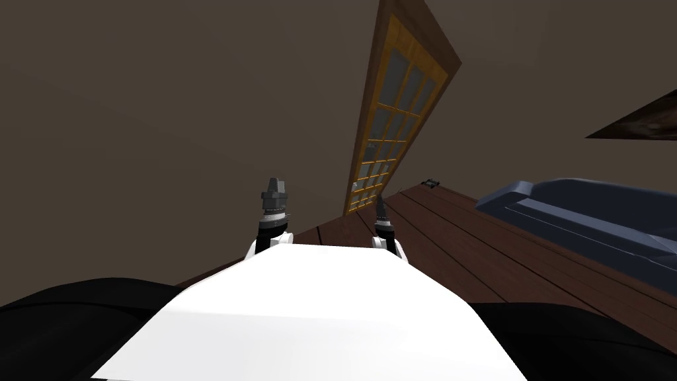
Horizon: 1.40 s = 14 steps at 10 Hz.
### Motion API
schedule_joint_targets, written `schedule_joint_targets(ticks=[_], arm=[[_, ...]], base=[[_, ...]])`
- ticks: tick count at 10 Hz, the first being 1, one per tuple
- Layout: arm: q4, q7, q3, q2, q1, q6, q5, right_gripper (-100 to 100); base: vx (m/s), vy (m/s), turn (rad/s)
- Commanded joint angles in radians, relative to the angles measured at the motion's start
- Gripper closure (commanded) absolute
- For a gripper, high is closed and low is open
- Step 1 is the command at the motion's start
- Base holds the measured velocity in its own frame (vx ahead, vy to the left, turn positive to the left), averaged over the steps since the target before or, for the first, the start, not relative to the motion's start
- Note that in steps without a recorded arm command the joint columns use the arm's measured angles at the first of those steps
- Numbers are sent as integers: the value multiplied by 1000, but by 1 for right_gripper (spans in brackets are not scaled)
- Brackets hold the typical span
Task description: Pull the door open
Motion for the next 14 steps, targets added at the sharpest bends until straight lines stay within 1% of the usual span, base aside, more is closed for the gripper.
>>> schedule_joint_targets(ticks=[1, 3, 4, 8, 9, 10, 11, 12, 13, 14], arm=[[46, 18, -4, -7, -13, -13, 11, -100], [104, 52, -7, -16, -36, -33, 31, -100], [117, 52, -7, -16, -36, -33, 31, -100], [258, 123, -14, -33, -82, -75, 73, -100], [262, 123, -14, -33, -82, -75, 73, -100], [299, 141, -15, -37, -94, -86, 84, -100], [325, 159, -17, -41, -106, -96, 95, -100], [336, 159, -17, -41, -106, -96, 95, -100], [372, 177, -19, -46, -118, -107, 105, -100], [373, 177, -19, -46, -118, -107, 105, -100]], base=[[50, -17, 36], [75, -27, 52], [60, -25, 20], [83, -42, 52], [72, -43, 19], [59, -28, 29], [70, -36, 56], [50, -31, 25], [46, -19, 35], [38, -18, 16]])
